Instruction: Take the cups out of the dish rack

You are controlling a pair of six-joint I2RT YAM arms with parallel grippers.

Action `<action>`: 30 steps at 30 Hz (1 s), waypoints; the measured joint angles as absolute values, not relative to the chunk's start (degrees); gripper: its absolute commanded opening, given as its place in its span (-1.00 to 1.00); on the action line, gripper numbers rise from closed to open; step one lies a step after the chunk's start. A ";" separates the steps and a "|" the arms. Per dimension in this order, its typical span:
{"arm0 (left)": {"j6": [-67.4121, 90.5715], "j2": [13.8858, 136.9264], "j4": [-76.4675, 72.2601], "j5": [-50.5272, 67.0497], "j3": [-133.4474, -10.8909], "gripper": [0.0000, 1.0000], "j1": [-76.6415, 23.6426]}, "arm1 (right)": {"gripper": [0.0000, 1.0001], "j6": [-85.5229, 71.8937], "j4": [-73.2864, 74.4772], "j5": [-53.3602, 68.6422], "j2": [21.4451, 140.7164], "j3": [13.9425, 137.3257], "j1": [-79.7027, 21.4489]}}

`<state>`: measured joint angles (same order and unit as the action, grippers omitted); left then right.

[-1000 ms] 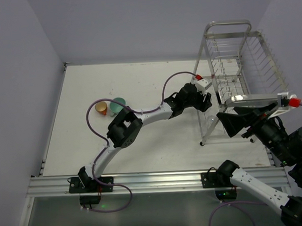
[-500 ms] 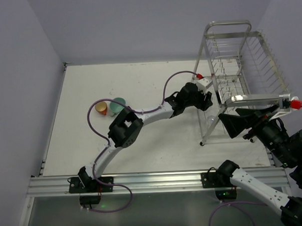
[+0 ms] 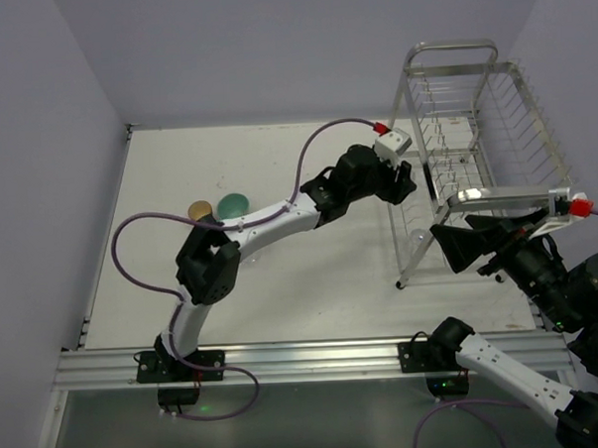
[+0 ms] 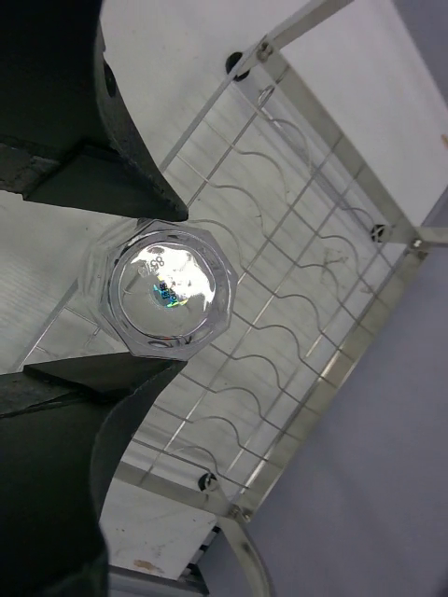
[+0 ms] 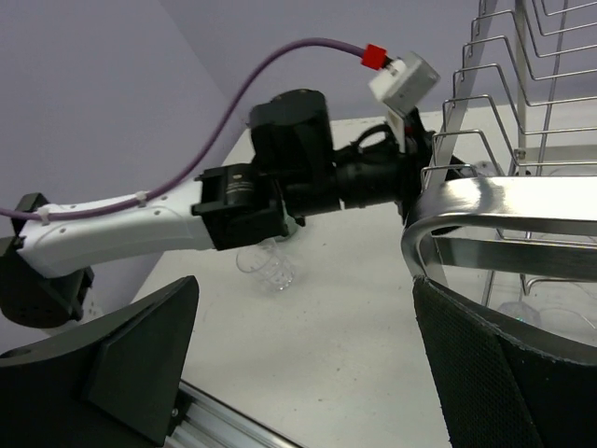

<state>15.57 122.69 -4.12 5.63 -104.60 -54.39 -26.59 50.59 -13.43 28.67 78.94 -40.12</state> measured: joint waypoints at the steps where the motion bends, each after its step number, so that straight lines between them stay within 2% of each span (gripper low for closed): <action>1: 15.55 120.62 -4.08 5.15 -103.57 -1.00 -54.26 | 0.98 -26.68 50.43 -13.65 28.67 78.94 -40.12; 7: 15.92 107.28 -4.73 2.92 -94.37 -1.00 -51.88 | 0.98 -26.96 48.82 -13.76 29.36 78.96 -40.12; 17: 19.16 84.36 -3.49 0.58 -70.65 -1.00 -41.45 | 0.96 -27.00 42.61 -7.07 37.17 79.13 -40.12; 23: 25.17 70.70 -1.96 8.67 -64.58 -1.00 -30.46 | 0.85 -27.73 37.26 0.14 44.07 79.15 -40.12; 30: 38.94 64.03 -7.55 27.79 -60.80 -1.00 -15.31 | 0.76 -28.86 32.29 5.96 51.92 79.09 -40.12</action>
